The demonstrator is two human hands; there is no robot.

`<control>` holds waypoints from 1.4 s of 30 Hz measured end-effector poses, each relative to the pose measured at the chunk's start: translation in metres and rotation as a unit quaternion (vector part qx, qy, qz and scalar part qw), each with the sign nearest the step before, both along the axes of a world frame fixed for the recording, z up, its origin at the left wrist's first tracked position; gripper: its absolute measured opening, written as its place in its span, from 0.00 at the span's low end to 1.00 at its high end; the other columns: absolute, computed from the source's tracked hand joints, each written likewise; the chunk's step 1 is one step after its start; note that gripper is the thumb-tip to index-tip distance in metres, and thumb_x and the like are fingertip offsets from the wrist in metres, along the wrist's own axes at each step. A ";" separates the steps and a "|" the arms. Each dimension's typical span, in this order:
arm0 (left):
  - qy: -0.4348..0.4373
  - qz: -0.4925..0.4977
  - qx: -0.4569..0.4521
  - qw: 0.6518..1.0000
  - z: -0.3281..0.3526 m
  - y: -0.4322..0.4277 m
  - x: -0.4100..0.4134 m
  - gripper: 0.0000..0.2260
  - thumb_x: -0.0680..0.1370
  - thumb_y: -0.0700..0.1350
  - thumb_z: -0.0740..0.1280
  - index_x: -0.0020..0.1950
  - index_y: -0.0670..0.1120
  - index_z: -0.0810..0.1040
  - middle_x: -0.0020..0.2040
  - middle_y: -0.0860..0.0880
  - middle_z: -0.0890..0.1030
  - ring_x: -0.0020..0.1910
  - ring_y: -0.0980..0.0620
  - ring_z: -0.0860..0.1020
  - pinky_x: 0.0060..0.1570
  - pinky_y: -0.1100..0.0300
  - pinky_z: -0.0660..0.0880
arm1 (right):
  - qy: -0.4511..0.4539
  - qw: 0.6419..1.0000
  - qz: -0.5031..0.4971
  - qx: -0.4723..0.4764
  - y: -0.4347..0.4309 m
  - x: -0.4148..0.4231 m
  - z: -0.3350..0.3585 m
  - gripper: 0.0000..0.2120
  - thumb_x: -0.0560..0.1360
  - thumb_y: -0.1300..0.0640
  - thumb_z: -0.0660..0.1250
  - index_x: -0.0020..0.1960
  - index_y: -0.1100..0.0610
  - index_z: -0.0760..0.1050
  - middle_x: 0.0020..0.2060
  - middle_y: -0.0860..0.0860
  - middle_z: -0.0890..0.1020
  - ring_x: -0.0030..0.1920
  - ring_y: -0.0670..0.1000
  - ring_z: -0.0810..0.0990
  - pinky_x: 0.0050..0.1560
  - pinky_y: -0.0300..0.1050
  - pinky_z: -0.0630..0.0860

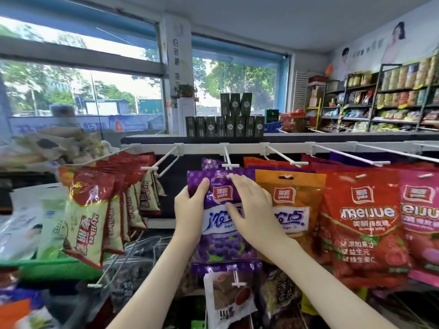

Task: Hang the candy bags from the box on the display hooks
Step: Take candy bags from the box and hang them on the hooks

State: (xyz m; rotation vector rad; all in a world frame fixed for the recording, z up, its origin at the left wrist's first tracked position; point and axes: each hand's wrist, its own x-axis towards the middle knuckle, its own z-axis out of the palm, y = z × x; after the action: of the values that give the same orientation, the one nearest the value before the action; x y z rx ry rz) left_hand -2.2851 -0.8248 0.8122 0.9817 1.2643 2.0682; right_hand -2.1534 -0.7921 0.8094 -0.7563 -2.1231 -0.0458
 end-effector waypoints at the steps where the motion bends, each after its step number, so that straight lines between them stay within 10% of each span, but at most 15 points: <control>1: 0.014 0.011 0.000 1.000 -0.001 0.004 -0.003 0.06 0.76 0.49 0.69 0.44 0.47 0.81 0.42 0.44 0.85 0.44 0.41 0.83 0.47 0.46 0.80 | -0.009 1.000 0.001 -0.009 0.002 -0.001 -0.001 0.29 0.79 0.52 0.62 0.76 0.52 0.55 0.74 0.47 0.62 0.75 0.44 0.54 0.70 0.38 0.45; 11: 0.201 0.183 -0.031 0.962 -0.003 0.033 -0.014 0.10 0.77 0.50 0.68 0.53 0.47 0.73 0.47 0.53 0.79 0.48 0.53 0.79 0.43 0.68 0.72 | -0.114 0.990 -0.017 -0.076 0.025 -0.016 -0.010 0.45 0.78 0.44 0.61 0.71 0.52 0.26 0.73 0.46 0.32 0.73 0.45 0.29 0.71 0.41 0.32; 14: 0.357 0.270 -0.013 0.894 -0.016 0.038 -0.020 0.26 0.76 0.47 0.69 0.70 0.41 0.64 0.66 0.44 0.70 0.67 0.49 0.68 0.64 0.64 0.63 | -0.127 0.989 -0.034 -0.071 0.032 -0.022 -0.010 0.44 0.78 0.48 0.61 0.73 0.54 0.28 0.74 0.49 0.32 0.71 0.47 0.28 0.70 0.42 0.32; 18: 0.581 0.238 -0.018 0.778 -0.044 0.044 -0.027 0.23 0.79 0.49 0.56 0.74 0.44 0.66 0.75 0.40 0.63 0.75 0.45 0.57 0.72 0.44 0.57 | -0.140 0.987 -0.050 -0.059 0.037 -0.029 -0.009 0.40 0.79 0.52 0.59 0.75 0.57 0.31 0.75 0.52 0.34 0.70 0.47 0.28 0.74 0.45 0.36; 22: 0.599 0.187 -0.082 0.774 -0.053 0.041 -0.030 0.26 0.79 0.54 0.46 0.77 0.50 0.58 0.78 0.45 0.56 0.77 0.49 0.49 0.73 0.48 0.44 | -0.155 0.984 -0.073 -0.038 0.038 -0.032 -0.011 0.40 0.78 0.53 0.59 0.75 0.57 0.32 0.75 0.53 0.34 0.70 0.48 0.28 0.74 0.45 0.35; 28: 0.550 0.213 -0.041 0.807 -0.063 0.027 -0.004 0.22 0.78 0.41 0.64 0.71 0.40 0.68 0.72 0.39 0.67 0.72 0.41 0.64 0.71 0.39 0.59 | -0.111 0.994 -0.012 -0.009 0.017 -0.013 -0.023 0.32 0.79 0.60 0.58 0.77 0.55 0.46 0.77 0.50 0.46 0.75 0.45 0.38 0.74 0.41 0.40; 42: 0.539 0.011 0.117 0.834 -0.116 -0.025 0.224 0.20 0.77 0.37 0.63 0.69 0.37 0.69 0.67 0.40 0.73 0.67 0.46 0.68 0.68 0.52 0.66 | -0.061 0.981 -0.177 0.048 -0.054 0.217 -0.097 0.24 0.77 0.59 0.58 0.73 0.58 0.62 0.70 0.53 0.67 0.70 0.51 0.64 0.71 0.45 0.57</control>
State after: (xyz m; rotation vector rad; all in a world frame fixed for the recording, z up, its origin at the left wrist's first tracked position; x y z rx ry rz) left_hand -2.0613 -0.8497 0.6967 2.4588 1.4760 1.6586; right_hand -1.9365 -0.8457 0.7129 -1.0887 -2.0588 -0.3907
